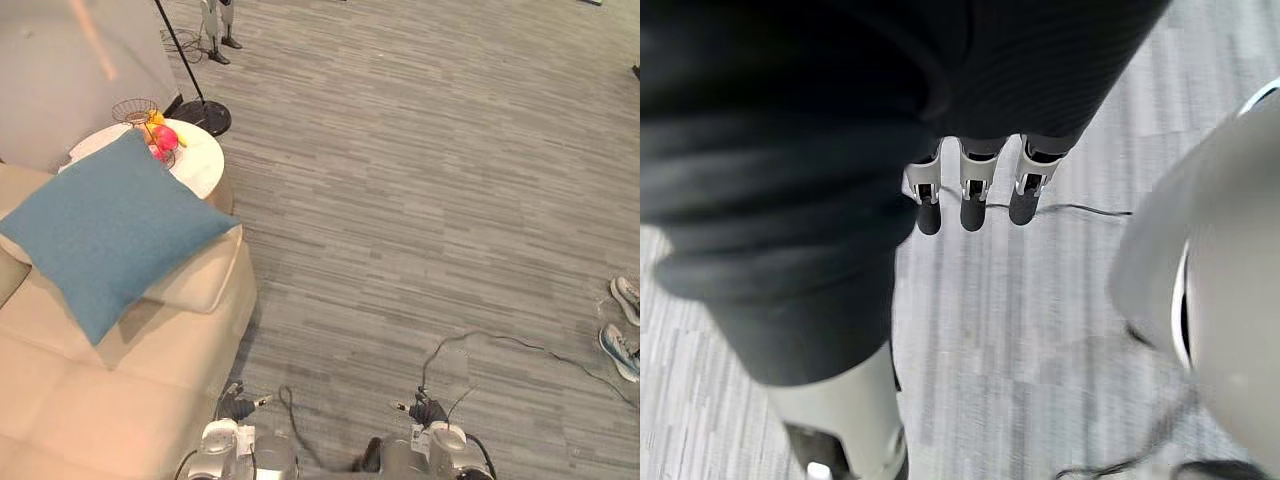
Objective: Pick up cushions and gather them together orderly.
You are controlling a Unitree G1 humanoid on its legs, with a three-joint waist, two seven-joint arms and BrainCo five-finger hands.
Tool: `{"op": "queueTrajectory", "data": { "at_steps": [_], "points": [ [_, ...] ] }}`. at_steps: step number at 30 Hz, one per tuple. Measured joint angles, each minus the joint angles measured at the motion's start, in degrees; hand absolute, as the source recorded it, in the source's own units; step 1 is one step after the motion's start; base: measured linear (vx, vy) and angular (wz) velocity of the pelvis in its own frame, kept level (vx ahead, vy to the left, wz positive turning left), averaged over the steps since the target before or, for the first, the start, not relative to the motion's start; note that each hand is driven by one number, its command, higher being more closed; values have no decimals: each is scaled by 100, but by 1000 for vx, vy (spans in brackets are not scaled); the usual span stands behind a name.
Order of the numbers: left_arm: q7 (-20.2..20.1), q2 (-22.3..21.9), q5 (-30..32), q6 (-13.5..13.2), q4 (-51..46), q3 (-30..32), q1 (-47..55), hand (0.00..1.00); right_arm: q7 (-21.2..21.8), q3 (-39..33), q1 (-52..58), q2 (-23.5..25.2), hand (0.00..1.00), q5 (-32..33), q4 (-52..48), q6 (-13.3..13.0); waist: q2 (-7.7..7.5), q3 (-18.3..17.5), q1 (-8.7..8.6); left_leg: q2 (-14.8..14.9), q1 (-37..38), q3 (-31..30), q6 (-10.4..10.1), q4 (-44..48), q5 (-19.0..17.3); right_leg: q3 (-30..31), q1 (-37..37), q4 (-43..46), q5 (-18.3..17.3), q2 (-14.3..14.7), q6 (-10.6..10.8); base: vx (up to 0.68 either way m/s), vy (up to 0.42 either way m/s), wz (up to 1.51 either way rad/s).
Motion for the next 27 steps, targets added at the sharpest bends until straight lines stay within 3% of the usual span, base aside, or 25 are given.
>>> {"op": "queueTrajectory", "data": {
  "at_steps": [2,3,4,5,7,8,9,12,15,17,18,20,22,24,25,27],
  "points": [
    [0,-28,0,-8,4,0,32,0,-1,-1,87,-38,0,-1,-2,6,-1,-21,-27,48,168,-200,-196,-33,-81,376,-36,-883,534,59,38,364,-272,82],
    [0,-27,1,-13,3,4,97,0,1,-5,199,-44,0,1,-12,9,-55,-54,-30,40,297,-450,-490,-29,-258,530,-7,-1150,1118,31,-14,411,-404,99],
    [17,-60,3,-6,85,55,141,0,16,-2,240,-123,0,-2,-8,12,46,-144,-55,161,350,-710,-613,22,-356,482,-9,-835,1303,107,-94,417,-415,99],
    [22,-109,4,-19,88,63,220,0,19,-2,252,-169,0,-2,-9,14,151,-279,-47,287,250,-834,-650,126,-325,290,-10,-724,1197,158,-173,468,-456,99],
    [12,-272,-13,-29,100,188,297,0,11,-79,243,-193,0,4,-16,1,302,-408,-94,500,-347,-1105,-788,1220,-181,-205,165,-714,809,273,-335,386,-349,88],
    [3,-340,-27,-19,104,310,298,0,13,-70,245,-213,0,3,-15,-1,338,-391,-92,583,-681,-1064,-815,1895,84,-374,364,-792,730,342,-399,297,-298,91],
    [-12,-341,-45,-35,83,385,260,0,12,-64,250,-193,0,6,-6,6,272,-344,-50,766,-1143,-771,-718,2765,568,-554,801,-1081,683,421,-479,293,-280,82],
    [-22,-286,-44,-115,52,292,204,0,8,-57,253,-116,0,53,14,-7,195,-305,29,941,-1465,125,-614,3044,327,-878,1519,-1665,701,420,-537,233,-191,51],
    [-22,-260,-40,-126,26,175,139,0,1,-76,190,-131,0,221,-37,-32,195,-305,25,811,-1772,923,-508,1559,345,-1203,1704,-2042,738,377,-487,212,-31,52],
    [-21,-231,18,-116,54,138,12,0,-7,-92,202,-124,0,223,-33,-29,146,-266,11,634,-1870,1710,-386,309,840,-1578,1787,-2159,693,267,-319,223,80,87],
    [-21,-181,21,-119,51,96,-17,0,-16,-101,197,-120,0,224,-20,-23,55,-249,38,582,-1820,2098,-209,24,1378,-1699,1854,-2136,610,167,-177,253,128,76],
    [-16,-73,22,-113,65,54,-22,0,-14,-98,146,8,0,223,-44,-33,-144,-270,44,422,-1818,2442,-73,-18,1329,-1841,1897,-2175,562,21,-13,303,150,59],
    [-22,13,16,-105,63,60,-47,0,-5,-98,37,111,0,221,-52,-31,-311,-262,62,232,-1824,2338,16,26,1226,-1909,1995,-2255,618,-76,100,253,117,45],
    [-25,25,15,-96,92,63,-20,0,-2,-102,10,113,0,213,-47,-32,-293,-285,64,101,-1610,2237,85,47,990,-1882,2107,-1810,669,-271,262,294,171,38],
    [-25,-16,15,-91,107,61,36,0,13,-100,27,115,0,211,-45,-32,-214,-287,55,72,-1405,2133,83,-12,872,-1883,1998,-1054,646,-455,295,199,165,29],
    [-26,0,13,-88,102,57,96,0,51,-87,87,133,0,194,-43,-25,-218,-297,31,-90,-970,1881,70,-168,707,-1514,1389,1030,695,-999,233,278,172,52]
  ]
}}
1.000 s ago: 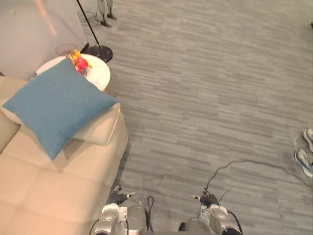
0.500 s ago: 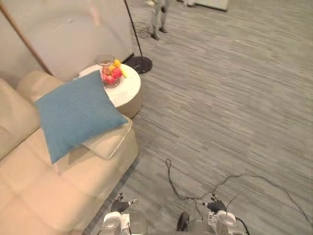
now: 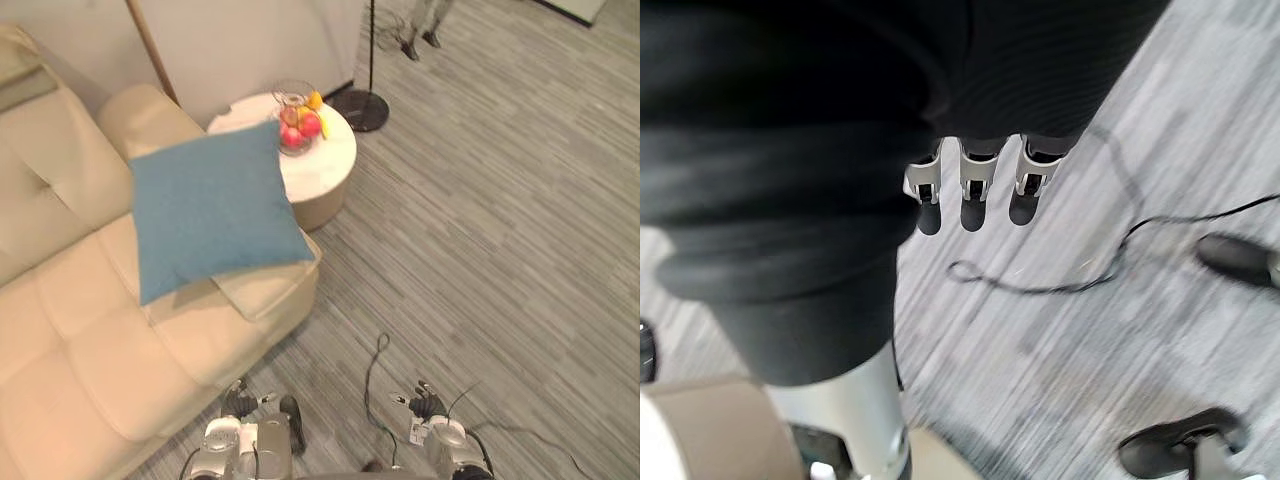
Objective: Pick up cushions and gather them together orderly.
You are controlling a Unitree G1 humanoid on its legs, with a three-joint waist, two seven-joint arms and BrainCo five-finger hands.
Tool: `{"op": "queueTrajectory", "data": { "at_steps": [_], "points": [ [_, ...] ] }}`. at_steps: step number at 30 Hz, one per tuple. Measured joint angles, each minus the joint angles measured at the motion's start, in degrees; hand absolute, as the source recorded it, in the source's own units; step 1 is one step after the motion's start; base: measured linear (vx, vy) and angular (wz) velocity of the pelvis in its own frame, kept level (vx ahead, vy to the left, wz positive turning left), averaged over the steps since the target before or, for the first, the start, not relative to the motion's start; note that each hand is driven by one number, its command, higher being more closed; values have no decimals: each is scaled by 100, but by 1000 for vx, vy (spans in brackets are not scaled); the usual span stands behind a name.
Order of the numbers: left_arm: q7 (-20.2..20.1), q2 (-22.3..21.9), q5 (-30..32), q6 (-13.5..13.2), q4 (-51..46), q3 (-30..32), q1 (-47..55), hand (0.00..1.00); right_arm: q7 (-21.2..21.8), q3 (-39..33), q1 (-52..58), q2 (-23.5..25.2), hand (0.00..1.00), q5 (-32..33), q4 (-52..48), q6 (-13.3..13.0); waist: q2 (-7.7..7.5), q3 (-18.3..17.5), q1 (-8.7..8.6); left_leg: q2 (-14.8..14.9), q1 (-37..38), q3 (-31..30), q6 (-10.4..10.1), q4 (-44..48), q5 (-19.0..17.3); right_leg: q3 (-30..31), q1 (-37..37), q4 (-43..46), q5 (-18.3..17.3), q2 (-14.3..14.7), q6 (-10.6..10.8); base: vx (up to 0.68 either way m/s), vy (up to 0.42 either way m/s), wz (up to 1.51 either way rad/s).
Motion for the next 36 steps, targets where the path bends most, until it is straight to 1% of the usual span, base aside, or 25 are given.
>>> {"op": "queueTrajectory", "data": {
  "at_steps": [1,2,4,5,6,7,8,9,10,11,12,13,14,15,16,17,18,19,20,21,23,25,27,31,36],
  "points": [
    [-2,10,0,10,2,-9,7,0,12,1,50,2,0,0,6,3,16,13,-15,-34,119,-132,6,-8,-49,240,-222,552,-85,-34,4,312,107,72],
    [-1,57,0,29,-2,-18,31,0,11,-2,112,0,0,0,11,14,16,22,-17,-81,341,-256,2,-104,-67,445,-444,949,-376,1,-27,279,31,82],
    [14,103,-2,52,-10,0,49,0,10,1,130,-8,0,0,13,18,31,27,-62,-111,629,-562,4,-291,-68,537,-713,617,-750,288,-185,281,5,88],
    [21,112,-3,53,-27,-2,26,0,10,3,93,-8,0,0,11,17,37,28,-120,-109,663,-805,2,-361,-66,808,-986,114,-812,607,-252,253,-53,106],
    [26,96,-4,53,-37,-7,-6,0,10,2,66,-17,0,1,8,17,50,37,-189,-107,664,-1038,-5,-376,-61,1236,-1220,-416,-798,926,-260,254,-78,120],
    [26,78,-3,54,-36,-10,-19,0,10,1,61,-28,0,4,6,16,63,45,-262,-112,674,-1216,-15,-386,-58,1586,-1322,-872,-729,1135,-258,268,-122,124],
    [32,53,-3,54,-33,-15,-5,0,6,-2,75,-39,0,9,6,17,71,52,-321,-145,752,-1442,-54,-443,-64,1965,-1409,-1454,-497,1314,-267,227,-127,103],
    [35,52,-3,55,-32,-18,3,0,2,-5,101,-46,0,9,5,17,59,54,-329,-181,798,-1524,-115,-454,-87,2123,-1424,-1701,-318,1355,-298,342,-233,116],
    [34,55,1,49,-35,-24,46,0,-2,-7,209,-43,0,9,4,18,-16,20,-324,-301,860,-1745,-262,-425,-189,2371,-1407,-1986,194,1332,-413,289,-243,121],
    [43,44,1,47,3,-1,79,0,3,-17,303,-64,0,8,3,19,-71,-20,-336,-346,877,-1988,-366,-297,-361,2363,-1379,-1834,328,1275,-590,290,-270,116],
    [54,-22,4,40,-26,-9,79,0,-1,-72,334,-101,0,11,-3,23,40,-52,-329,-245,803,-2073,-445,-139,-434,2209,-1369,-1757,250,1294,-618,273,-263,105],
    [54,-116,8,-14,-45,-4,105,0,-3,-230,377,-106,0,16,-23,21,215,-135,-315,-64,590,-2075,-539,109,-552,1919,-1318,-1852,116,1354,-677,301,-268,97],
    [50,-208,8,-26,-21,-10,110,0,-15,-290,367,-123,0,23,-77,20,318,-87,-336,100,427,-1919,-589,307,-579,1668,-1191,-1988,93,1405,-714,360,-294,117],
    [35,-288,4,-34,-30,-6,101,0,-15,-381,375,-183,0,35,-123,21,425,-90,-324,327,412,-1459,-672,490,-531,1439,-930,-2189,86,1484,-799,236,-186,103],
    [36,-262,5,-40,-1,-8,120,0,-14,-381,381,-173,0,60,-162,18,340,-42,-296,406,389,-1227,-742,564,-522,1304,-697,-2373,78,1466,-831,196,-152,76],
    [24,-236,7,-53,0,-27,110,0,-16,-381,375,-152,0,75,-201,13,346,-50,-307,471,420,-1046,-746,530,-529,1215,-559,-2475,78,1439,-834,120,-86,60],
    [16,-239,10,-52,7,-68,86,0,-17,-386,376,-208,0,77,-228,-22,284,-23,-339,543,376,-925,-704,411,-498,1081,-456,-2552,80,1375,-831,132,-54,54],
    [4,-258,10,-54,12,-83,54,0,-18,-394,374,-270,0,77,-227,-38,289,-29,-344,589,324,-914,-657,173,-401,1010,-418,-2594,87,1310,-818,98,3,47],
    [4,-274,9,-57,28,-84,40,0,-22,-424,375,-299,0,77,-222,-38,316,-43,-342,652,299,-922,-664,-84,-162,983,-417,-2607,92,1294,-789,108,101,28],
    [1,-277,10,-64,106,-80,14,0,-24,-433,375,-332,0,76,-218,-36,388,-78,-342,677,328,-1058,-865,-300,123,969,-407,-2654,108,1313,-681,89,119,19],
    [9,-176,10,-62,184,-124,-25,0,-11,-416,396,-230,0,73,-214,-34,272,-87,-344,530,305,-1105,-828,-332,148,973,-311,-2899,213,1238,-537,77,130,16],
    [8,-99,10,-55,238,-255,-17,0,-11,-419,472,-134,0,72,-210,-24,223,-103,-344,373,319,-1187,-828,-288,148,882,-120,-3111,302,1140,-435,56,115,24],
    [8,-66,10,-56,238,-301,-1,0,-9,-419,471,-118,0,64,-210,-19,235,-99,-342,287,371,-1193,-825,-273,149,866,5,-3235,364,1078,-402,40,101,10],
    [3,7,11,-60,328,-356,44,0,-9,-419,440,-94,0,21,-208,-18,286,-125,-357,166,604,-1179,-689,-639,260,867,125,-3395,453,1027,-369,8,42,-1],
    [10,4,-7,-77,315,-459,50,0,-52,-418,415,-118,0,31,-249,-43,288,-132,-383,104,757,-1170,-667,-1082,468,876,156,-3625,653,1038,-367,-39,4,-2]
  ]
}}
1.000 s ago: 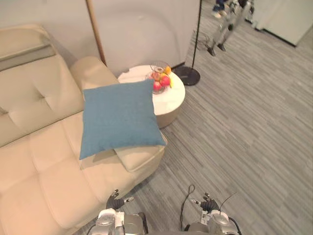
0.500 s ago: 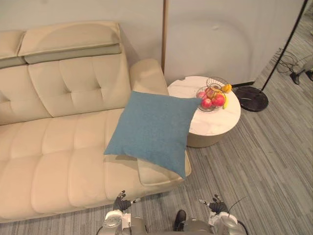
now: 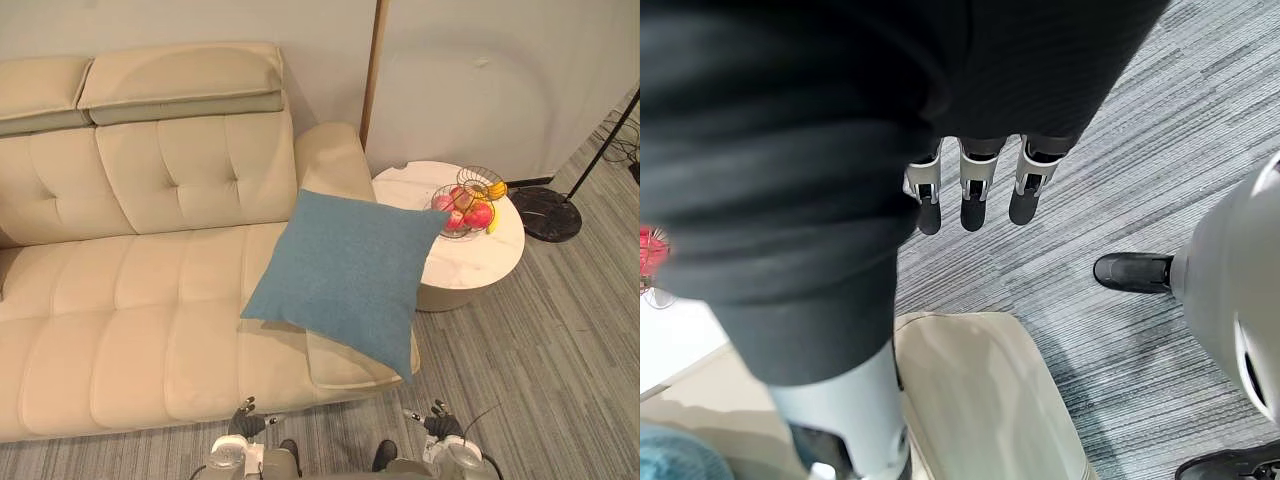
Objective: Pick up cushions and gather them together orderly.
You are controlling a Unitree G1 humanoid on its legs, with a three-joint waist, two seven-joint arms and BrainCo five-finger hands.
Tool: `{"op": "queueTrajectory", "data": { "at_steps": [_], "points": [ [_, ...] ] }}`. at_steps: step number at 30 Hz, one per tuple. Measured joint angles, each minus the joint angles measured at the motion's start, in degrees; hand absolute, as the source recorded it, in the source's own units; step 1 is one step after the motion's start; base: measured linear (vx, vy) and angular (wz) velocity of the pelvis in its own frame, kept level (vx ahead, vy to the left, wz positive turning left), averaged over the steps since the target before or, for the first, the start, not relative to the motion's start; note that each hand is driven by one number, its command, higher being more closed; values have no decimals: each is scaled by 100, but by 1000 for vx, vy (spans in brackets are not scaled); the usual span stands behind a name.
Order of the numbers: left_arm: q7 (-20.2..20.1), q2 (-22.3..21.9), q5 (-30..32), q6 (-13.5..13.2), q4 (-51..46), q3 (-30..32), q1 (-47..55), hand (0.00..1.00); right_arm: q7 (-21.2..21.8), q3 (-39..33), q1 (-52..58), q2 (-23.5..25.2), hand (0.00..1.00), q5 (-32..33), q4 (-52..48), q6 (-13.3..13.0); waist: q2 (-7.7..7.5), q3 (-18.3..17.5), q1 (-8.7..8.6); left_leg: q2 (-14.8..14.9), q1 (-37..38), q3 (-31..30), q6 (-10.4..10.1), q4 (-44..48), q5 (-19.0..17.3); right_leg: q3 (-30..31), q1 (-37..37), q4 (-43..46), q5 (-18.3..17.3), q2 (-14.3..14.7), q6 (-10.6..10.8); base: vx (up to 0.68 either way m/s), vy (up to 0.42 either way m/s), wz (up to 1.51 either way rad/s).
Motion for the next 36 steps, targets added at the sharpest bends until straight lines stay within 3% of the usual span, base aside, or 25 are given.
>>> {"op": "queueTrajectory", "data": {
  "at_steps": [4,12,18,24,29,36],
  "points": [
    [71,83,-242,-84,-744,55,239,0,-71,-8,251,-13,0,95,-957,-70,-20,-40,-36,-47,79,-2,35,-195,102,14,54,-177,177,1,12,-77,22,-1],
    [177,622,-661,-240,-2062,920,368,0,-60,41,370,-263,0,91,-2879,-305,-174,-231,-63,-92,177,25,45,-604,383,61,49,-429,399,28,-18,-90,2,-2],
    [403,982,-661,-292,-2466,1260,187,0,74,521,244,-399,0,81,-3343,-352,-249,-309,-48,-63,169,123,26,-739,459,174,-79,-463,443,69,-38,-29,-4,-9],
    [572,1329,-659,-305,-2522,1285,-634,0,121,965,-317,-371,0,99,-3321,-355,-365,-240,5,-44,113,156,19,-779,502,199,-184,-430,483,98,-34,8,-4,-4],
    [773,1537,-661,-360,-2619,1203,-1651,0,-38,980,-1155,-376,0,282,-3005,-378,-586,242,124,-20,-433,146,27,-491,515,219,-592,-426,675,93,-112,-28,0,1],
    [1126,1853,-873,-394,-2175,1054,-3341,0,-427,914,-2546,-453,0,686,-2878,-425,-549,1120,154,135,-1921,131,74,638,311,318,-1657,-237,922,99,-231,-136,10,-3]
  ]
}}
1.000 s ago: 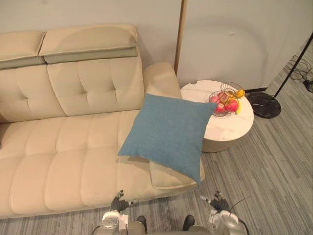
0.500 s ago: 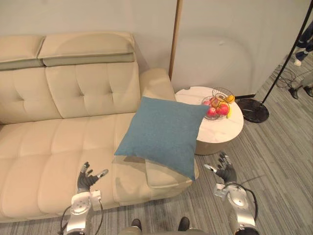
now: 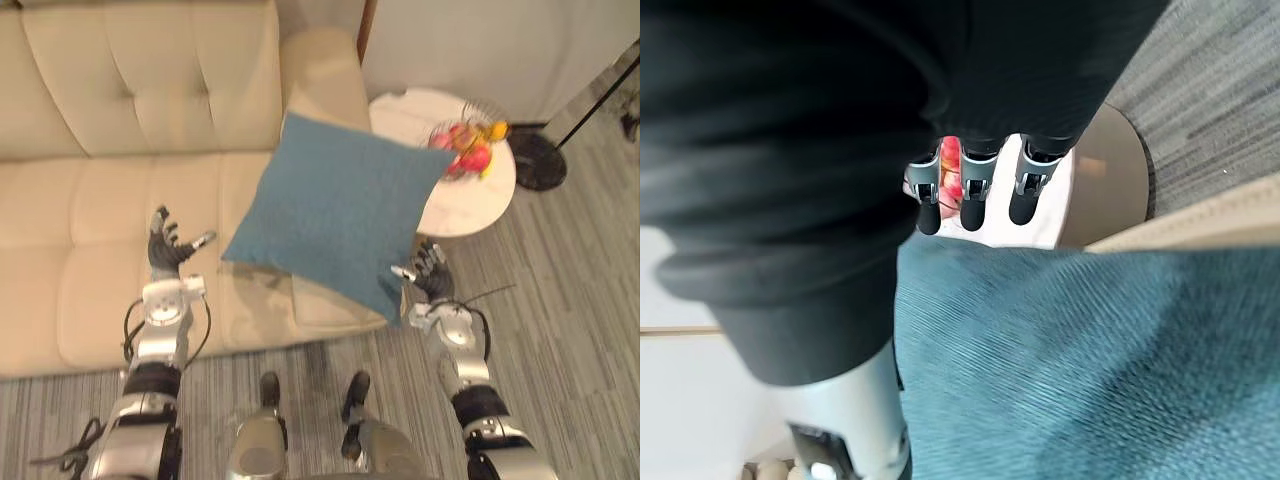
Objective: Pick up cushions and gather them together orderly.
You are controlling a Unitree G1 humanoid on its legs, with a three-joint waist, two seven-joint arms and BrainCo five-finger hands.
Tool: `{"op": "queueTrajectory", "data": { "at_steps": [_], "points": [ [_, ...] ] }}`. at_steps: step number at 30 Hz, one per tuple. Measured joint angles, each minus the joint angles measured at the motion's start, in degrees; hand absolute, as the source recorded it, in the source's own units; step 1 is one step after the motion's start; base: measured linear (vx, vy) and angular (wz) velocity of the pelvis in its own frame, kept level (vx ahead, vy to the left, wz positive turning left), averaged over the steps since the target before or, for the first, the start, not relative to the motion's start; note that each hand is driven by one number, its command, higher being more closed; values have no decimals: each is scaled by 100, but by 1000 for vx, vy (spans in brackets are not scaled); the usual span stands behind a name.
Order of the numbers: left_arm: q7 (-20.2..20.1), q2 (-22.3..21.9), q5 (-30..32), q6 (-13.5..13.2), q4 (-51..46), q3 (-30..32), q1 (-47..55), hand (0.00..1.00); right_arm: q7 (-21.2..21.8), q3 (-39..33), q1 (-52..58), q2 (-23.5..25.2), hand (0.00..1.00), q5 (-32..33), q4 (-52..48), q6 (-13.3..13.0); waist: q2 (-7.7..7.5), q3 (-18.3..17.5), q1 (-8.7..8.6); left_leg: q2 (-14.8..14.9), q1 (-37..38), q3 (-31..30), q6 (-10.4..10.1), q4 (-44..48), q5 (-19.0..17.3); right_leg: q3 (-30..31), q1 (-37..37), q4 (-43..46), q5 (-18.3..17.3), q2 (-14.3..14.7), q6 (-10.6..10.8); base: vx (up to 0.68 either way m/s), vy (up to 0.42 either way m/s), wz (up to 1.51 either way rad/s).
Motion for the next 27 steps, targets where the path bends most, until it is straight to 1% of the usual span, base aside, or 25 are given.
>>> {"op": "queueTrajectory", "data": {
  "at_steps": [2,5,7,9,12,14,16,21,22,27],
  "points": [
    [64,138,-20,-26,196,-88,-380,0,-115,-39,-248,-144,0,27,-9,-7,19,149,3,80,-350,9,-13,248,-45,32,-303,109,24,21,-31,-132,-5,-13],
    [125,297,-23,-35,534,-300,-847,0,-254,-40,-516,-321,0,37,-12,-42,35,301,-20,116,-642,10,-13,388,-43,94,-602,206,46,41,-62,-80,-11,-10],
    [133,392,-56,-39,767,-443,-1172,0,-327,-47,-748,-347,0,78,-12,-62,30,348,-52,152,-858,31,-12,489,-44,144,-789,204,111,74,-86,-57,-10,-10],
    [141,398,-129,-42,904,-619,-1528,0,-371,-37,-972,-326,0,209,-10,-112,29,405,-74,191,-1065,26,-11,589,-43,156,-947,187,155,105,-99,-48,-18,-6],
    [132,346,-126,-44,949,-896,-1800,0,-428,-12,-1185,-267,0,214,14,-144,26,468,-97,202,-1219,25,-10,629,-40,164,-1088,178,192,115,-112,-9,-12,-3],
    [138,265,-126,-43,965,-1074,-1984,0,-437,29,-1361,-244,0,214,112,-169,29,593,-114,196,-1246,15,-8,636,-39,163,-1103,173,202,116,-108,-2,-5,2],
    [148,134,-117,-45,1020,-1344,-2213,0,-480,74,-1634,-119,0,220,345,-204,25,604,-142,182,-1452,-6,13,651,-17,162,-1279,148,244,113,-108,-6,-11,5],
    [162,-8,-5,-27,1400,-1542,-2478,0,-511,253,-2105,3,0,257,819,-258,16,610,-185,149,-1616,-7,35,652,13,169,-1370,16,350,116,-81,0,0,0],
    [162,-29,-2,-11,1421,-1578,-2502,100,-512,255,-2196,23,100,265,940,-265,16,610,-196,145,-1619,-9,38,648,15,183,-1371,13,355,114,-77,0,0,0],
    [186,-148,-8,-19,1406,-1623,-2603,100,-512,269,-2450,15,100,311,1129,-318,15,610,-212,100,-1704,-30,62,566,95,223,-1435,-78,451,89,-41,-10,0,4]
  ]
}}
